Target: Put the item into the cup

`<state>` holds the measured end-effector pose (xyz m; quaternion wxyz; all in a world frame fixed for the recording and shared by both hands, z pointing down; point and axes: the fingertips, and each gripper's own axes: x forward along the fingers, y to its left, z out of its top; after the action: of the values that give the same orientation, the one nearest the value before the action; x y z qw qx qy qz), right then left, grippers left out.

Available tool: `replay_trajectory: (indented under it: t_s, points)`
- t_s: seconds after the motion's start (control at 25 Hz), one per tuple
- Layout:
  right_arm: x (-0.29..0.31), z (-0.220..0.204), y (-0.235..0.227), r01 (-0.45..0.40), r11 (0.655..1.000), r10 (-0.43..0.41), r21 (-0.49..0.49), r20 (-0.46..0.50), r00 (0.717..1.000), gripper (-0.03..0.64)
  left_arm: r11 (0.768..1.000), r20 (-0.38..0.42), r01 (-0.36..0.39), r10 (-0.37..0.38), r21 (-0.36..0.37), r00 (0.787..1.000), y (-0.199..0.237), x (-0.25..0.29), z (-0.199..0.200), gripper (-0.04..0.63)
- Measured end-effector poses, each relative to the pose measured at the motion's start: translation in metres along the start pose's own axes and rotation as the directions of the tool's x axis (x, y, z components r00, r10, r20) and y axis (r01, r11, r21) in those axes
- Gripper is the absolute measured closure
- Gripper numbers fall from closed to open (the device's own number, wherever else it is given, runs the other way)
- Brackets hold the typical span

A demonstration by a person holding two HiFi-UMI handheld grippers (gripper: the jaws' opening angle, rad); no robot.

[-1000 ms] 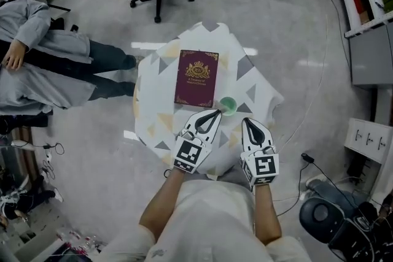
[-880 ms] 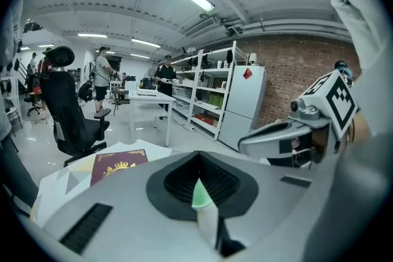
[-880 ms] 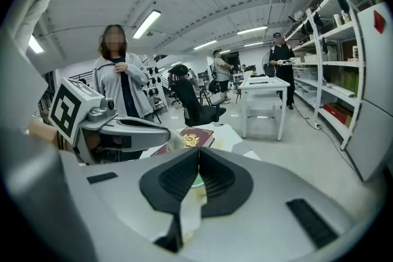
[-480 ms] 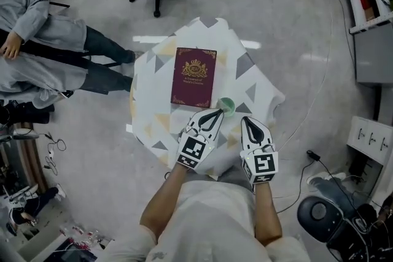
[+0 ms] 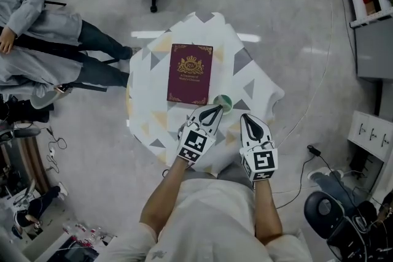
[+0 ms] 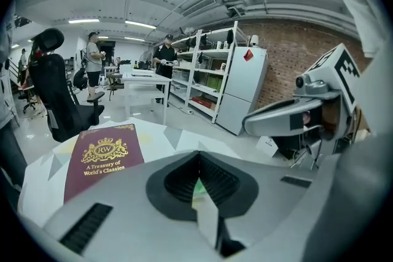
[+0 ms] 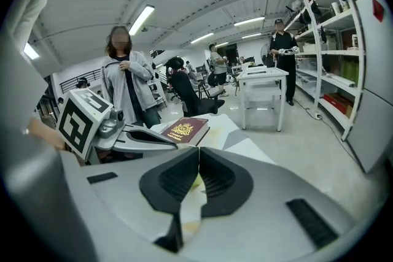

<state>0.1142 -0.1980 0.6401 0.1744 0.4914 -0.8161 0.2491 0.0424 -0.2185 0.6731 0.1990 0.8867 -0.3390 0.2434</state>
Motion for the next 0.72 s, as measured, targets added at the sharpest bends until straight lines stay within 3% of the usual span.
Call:
replay_trajectory:
  t_s: [0.72]
  points:
    - [-0.003, -0.005, -0.007, 0.006, 1.000, -0.006, 0.011, -0.007, 1.000, 0.607, 1.000, -0.138, -0.021, 0.022, 0.011, 0.990, 0.000, 0.019, -0.027, 0.581]
